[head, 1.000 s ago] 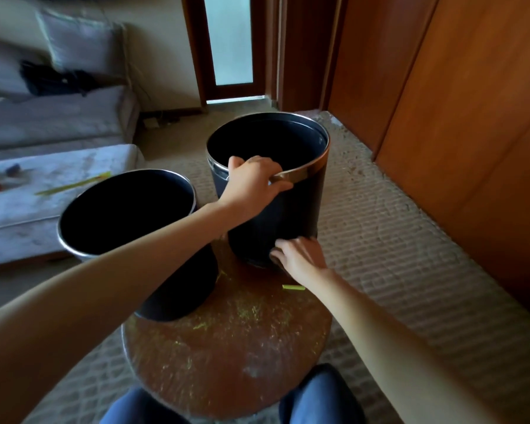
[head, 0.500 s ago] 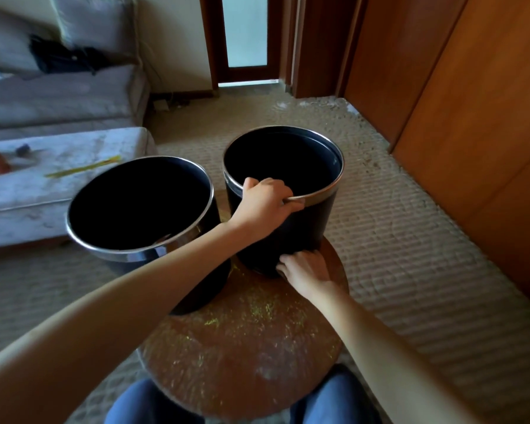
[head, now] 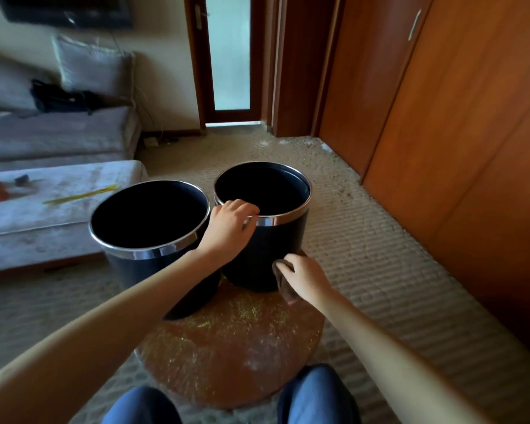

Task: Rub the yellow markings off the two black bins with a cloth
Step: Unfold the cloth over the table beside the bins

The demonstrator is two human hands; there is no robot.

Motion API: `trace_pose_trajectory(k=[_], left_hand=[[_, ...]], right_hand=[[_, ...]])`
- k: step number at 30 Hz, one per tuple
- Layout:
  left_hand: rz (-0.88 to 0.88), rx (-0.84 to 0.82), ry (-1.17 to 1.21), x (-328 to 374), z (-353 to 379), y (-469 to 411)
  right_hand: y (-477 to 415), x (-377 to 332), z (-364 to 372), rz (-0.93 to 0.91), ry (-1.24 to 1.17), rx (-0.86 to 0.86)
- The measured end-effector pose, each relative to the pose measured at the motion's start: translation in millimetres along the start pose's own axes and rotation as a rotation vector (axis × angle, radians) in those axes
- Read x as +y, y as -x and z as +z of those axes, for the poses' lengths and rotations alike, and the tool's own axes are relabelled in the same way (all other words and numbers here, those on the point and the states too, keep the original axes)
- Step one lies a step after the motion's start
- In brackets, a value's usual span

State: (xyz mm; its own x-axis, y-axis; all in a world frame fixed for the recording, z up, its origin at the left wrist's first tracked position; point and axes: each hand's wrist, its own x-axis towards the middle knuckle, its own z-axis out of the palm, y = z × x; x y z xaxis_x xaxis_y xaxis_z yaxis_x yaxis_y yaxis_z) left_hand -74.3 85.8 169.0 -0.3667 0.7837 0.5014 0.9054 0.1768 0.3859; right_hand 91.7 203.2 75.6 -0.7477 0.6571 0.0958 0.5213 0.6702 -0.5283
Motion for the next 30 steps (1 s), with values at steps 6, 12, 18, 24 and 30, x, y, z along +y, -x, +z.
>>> trace_pose_trajectory(k=[6, 12, 18, 24, 30], left_hand=[[-0.548, -0.325, 0.436, 17.1, 17.7, 75.8], [-0.869, -0.393, 1.017, 37.2, 25.5, 141.6], [-0.825, -0.203, 0.911, 27.1, 13.9, 172.4], [-0.804, -0.154, 0.798, 8.1, -12.5, 180.4], [-0.635, -0.367, 0.482, 6.6, -23.4, 170.6]], right_hand=[[40.3, -32.0, -25.4, 0.133, -0.32, 0.146], [87.5, -75.6, -10.6, 0.158, -0.557, 0.118], [113.2, -88.2, 11.2, 0.248, -0.834, 0.076], [121.1, -83.4, -3.2, 0.228, -0.678, 0.333], [121.6, -92.4, -13.5, 0.125, -0.638, 0.351]])
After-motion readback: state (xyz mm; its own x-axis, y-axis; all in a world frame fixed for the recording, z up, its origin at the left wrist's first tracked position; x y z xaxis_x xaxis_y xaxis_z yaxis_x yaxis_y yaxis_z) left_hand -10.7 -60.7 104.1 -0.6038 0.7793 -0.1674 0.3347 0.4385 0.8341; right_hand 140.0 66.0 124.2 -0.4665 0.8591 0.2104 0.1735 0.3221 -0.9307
